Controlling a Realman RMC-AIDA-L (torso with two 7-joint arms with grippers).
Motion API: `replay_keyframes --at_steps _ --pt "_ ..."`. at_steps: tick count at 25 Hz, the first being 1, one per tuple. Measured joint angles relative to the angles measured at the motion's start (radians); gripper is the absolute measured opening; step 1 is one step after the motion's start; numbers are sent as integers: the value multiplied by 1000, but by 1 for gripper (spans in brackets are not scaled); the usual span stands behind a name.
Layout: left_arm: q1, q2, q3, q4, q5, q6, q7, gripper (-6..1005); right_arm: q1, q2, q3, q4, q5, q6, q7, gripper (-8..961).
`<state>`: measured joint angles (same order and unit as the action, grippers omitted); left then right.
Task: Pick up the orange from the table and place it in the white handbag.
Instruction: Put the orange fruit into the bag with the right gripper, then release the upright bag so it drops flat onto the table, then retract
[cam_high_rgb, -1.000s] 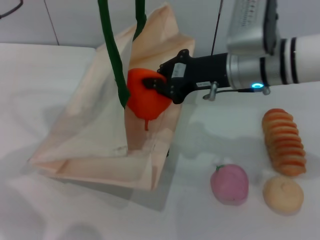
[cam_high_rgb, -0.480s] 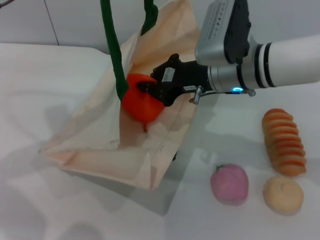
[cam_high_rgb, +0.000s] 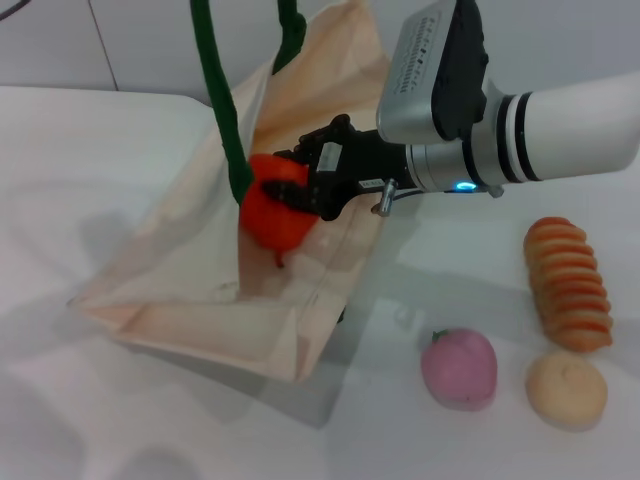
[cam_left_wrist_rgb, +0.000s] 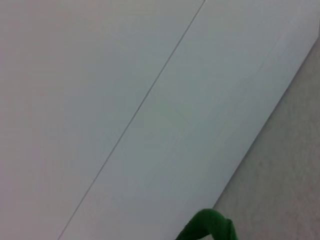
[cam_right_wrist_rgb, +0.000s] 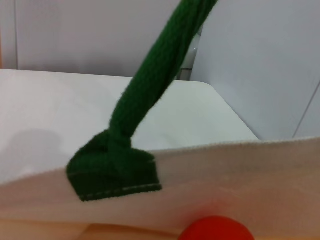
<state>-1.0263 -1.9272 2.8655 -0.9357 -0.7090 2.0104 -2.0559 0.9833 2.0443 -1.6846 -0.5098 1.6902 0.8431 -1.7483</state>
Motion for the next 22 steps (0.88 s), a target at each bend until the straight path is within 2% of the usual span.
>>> replay_keyframes --at_steps 10,16,18,20,22 --pt "33 1 0 0 -40 -7 3 235 -35 -7 4 -67 1 72 2 598" --pt "44 5 -1 18 -42 -27 0 242 -40 -16 18 -77 -3 82 29 752" --pt "57 19 -2 70 -48 -55 -1 244 -43 -20 32 -78 -14 78 43 803" --pt "78 51 -2 163 -52 -88 -1 246 -55 -25 61 -78 -34 77 50 835" --pt "90 69 -2 211 -52 -107 0 248 -69 -28 101 -83 -55 79 52 868"
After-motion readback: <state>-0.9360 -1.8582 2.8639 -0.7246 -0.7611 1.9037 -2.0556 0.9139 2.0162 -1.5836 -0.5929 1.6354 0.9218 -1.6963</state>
